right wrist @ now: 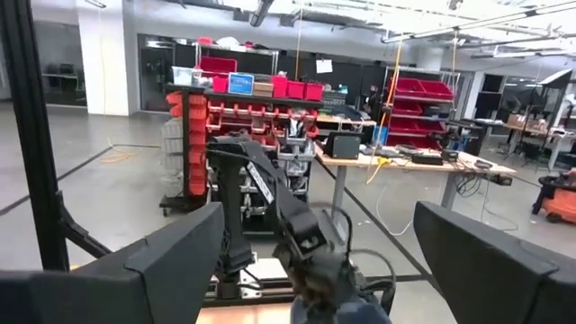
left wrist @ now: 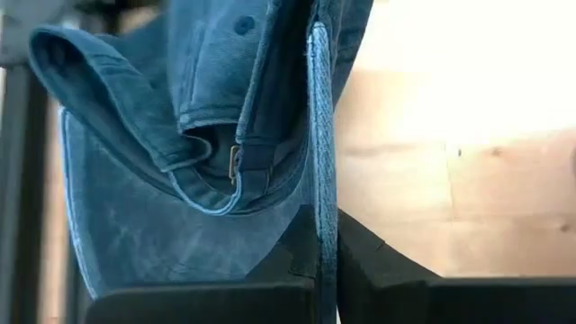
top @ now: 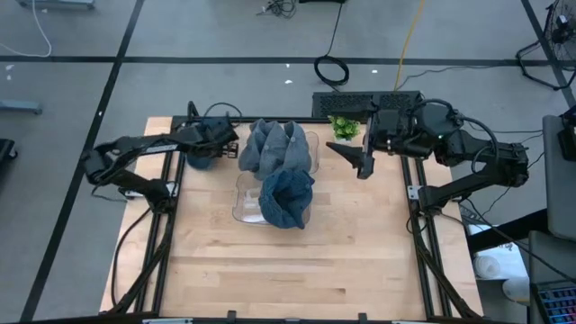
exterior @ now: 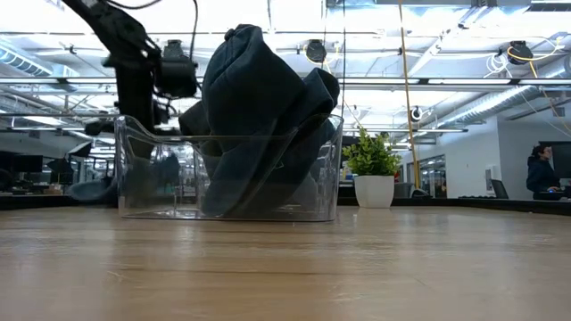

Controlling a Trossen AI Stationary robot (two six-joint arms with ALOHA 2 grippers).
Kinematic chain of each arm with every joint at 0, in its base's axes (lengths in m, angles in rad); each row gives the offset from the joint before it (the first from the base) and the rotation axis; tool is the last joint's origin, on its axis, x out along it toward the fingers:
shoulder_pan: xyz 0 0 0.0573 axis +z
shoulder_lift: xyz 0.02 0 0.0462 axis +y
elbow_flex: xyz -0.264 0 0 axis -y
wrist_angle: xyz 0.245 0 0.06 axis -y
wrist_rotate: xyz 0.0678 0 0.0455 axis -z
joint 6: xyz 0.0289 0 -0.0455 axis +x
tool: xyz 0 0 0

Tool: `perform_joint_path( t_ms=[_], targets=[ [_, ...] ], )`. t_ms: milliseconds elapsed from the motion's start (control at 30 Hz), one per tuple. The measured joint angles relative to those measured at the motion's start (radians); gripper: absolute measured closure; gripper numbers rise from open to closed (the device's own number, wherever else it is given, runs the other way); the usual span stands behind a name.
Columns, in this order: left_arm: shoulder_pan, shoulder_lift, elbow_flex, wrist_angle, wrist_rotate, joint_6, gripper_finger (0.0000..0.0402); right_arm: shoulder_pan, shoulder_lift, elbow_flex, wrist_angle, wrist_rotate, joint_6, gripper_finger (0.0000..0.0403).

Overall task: Pick & Place hat
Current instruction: Put the blue cap into the bottom transparent bin

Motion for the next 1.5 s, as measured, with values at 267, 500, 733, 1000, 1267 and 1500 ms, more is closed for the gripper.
perform_joint_path(
  t_ms=[267,500,733,1000,1267,1500],
  targets=[
    [0.000,-0.165,0.000,-0.033,-0.001,0.034,0.0394,0.000,0.000,-0.044,0.008,0.000,-0.005,0.0051],
    [-0.030,-0.310,0.000,0.078,0.083,0.134,0.0394,0.000,0.000,-0.132,0.084,-0.001,-0.005,0.0051],
    [-0.062,-0.449,0.001,0.208,0.239,0.206,0.0394,0.002,0.000,-0.158,0.166,-0.001,0.090,0.0051],
    [-0.079,-0.575,0.001,0.337,0.321,0.214,0.0394,0.002,-0.005,-0.158,0.265,-0.004,0.174,0.0051],
    [-0.079,-0.669,0.002,0.667,0.439,0.145,0.0394,0.002,-0.005,-0.158,0.274,-0.167,0.205,0.0051],
    [-0.079,-0.688,0.002,0.978,0.570,0.068,0.0394,0.001,-0.005,-0.158,0.275,-0.168,0.203,0.0051]
  ],
)
